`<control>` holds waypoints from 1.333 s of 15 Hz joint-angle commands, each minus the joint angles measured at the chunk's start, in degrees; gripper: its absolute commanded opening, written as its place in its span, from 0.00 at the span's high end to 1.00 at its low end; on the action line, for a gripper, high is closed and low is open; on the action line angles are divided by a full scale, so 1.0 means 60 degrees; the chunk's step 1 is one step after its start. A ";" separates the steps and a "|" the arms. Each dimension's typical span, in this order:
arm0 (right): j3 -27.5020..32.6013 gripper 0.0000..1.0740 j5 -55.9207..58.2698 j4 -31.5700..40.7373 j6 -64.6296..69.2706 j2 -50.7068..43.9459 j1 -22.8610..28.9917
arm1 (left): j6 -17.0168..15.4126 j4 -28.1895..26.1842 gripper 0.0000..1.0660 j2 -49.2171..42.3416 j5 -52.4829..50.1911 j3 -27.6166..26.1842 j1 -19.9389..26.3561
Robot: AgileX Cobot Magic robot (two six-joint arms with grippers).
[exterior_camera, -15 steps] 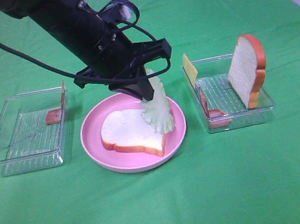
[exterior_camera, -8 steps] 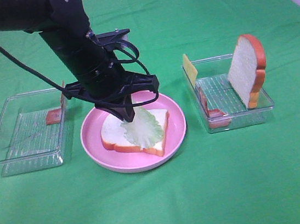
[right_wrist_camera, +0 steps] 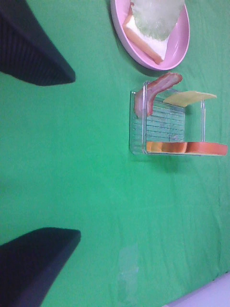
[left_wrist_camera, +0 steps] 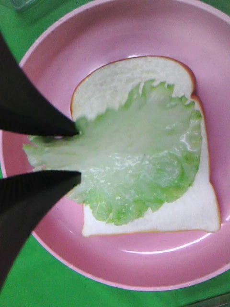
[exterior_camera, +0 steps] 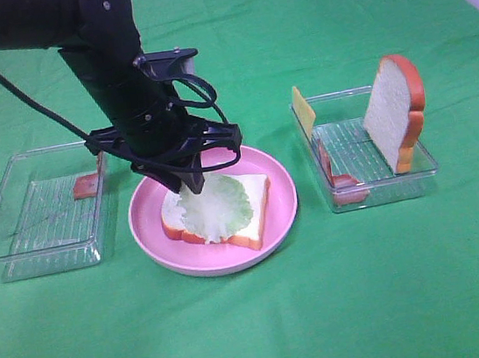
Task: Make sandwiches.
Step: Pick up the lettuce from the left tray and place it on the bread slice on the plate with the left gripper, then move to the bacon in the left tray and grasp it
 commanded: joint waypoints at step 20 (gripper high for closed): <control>0.0019 0.28 -0.0105 0.0019 -0.0105 -0.0038 -0.0057 | -0.0420 0.1155 0.24 0.0029 0.2970 -0.2473 0.2301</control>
